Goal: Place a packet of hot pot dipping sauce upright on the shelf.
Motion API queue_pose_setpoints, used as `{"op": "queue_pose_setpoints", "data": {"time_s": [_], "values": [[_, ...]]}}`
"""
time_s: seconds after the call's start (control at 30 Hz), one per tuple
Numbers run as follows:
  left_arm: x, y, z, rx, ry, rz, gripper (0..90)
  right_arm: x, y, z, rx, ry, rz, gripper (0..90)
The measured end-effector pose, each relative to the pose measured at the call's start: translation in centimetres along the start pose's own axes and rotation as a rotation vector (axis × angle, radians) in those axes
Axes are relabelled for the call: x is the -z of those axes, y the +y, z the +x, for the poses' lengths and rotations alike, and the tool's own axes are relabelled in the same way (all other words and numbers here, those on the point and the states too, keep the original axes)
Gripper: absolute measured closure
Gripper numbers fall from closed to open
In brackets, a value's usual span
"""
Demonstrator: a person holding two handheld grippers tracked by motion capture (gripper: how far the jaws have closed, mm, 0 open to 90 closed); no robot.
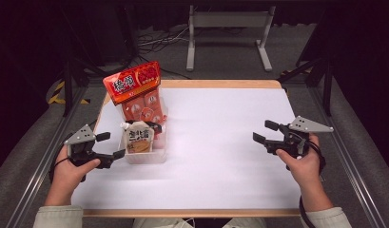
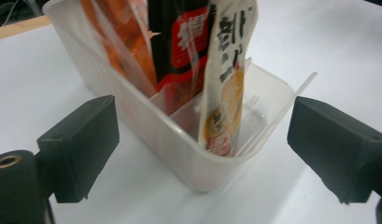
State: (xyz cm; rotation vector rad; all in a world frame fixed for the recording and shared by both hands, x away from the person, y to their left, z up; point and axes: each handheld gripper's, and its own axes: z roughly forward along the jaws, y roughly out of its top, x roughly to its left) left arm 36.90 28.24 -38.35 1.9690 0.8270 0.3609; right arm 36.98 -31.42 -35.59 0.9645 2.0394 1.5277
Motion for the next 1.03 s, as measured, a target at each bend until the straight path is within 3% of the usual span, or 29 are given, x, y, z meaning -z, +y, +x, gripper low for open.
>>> {"op": "queue_pose_setpoints", "data": {"time_s": [0.13, 0.33, 0.53, 0.6, 0.77, 1.03], "values": [[0.2, -0.5, 0.8, 0.020, 0.045, -0.024, 9.3, 0.8, -1.2, -1.0, -0.001, -0.046, 0.017, 23.8], [0.1, -1.1, 1.4, 0.051, 0.044, -0.019, 9.3, 1.3, -2.7, -2.2, -0.025, -0.087, 0.035, 21.2], [-0.1, -2.1, 2.3, 0.080, 0.023, -0.025, 8.5, 1.3, -4.7, -3.7, -0.042, -0.134, 0.065, 19.4], [-0.1, -2.4, 2.4, 0.059, 0.020, -0.017, 9.7, 1.3, -5.4, -4.0, -0.048, -0.144, 0.074, 18.3], [0.1, -2.7, 2.5, 0.065, -0.022, -0.018, 9.2, 1.4, -6.5, -4.4, -0.061, -0.150, 0.093, 17.2], [0.3, -2.6, 2.4, 0.057, -0.034, -0.020, 8.4, 1.6, -6.5, -4.5, -0.048, -0.156, 0.074, 16.6]]}}
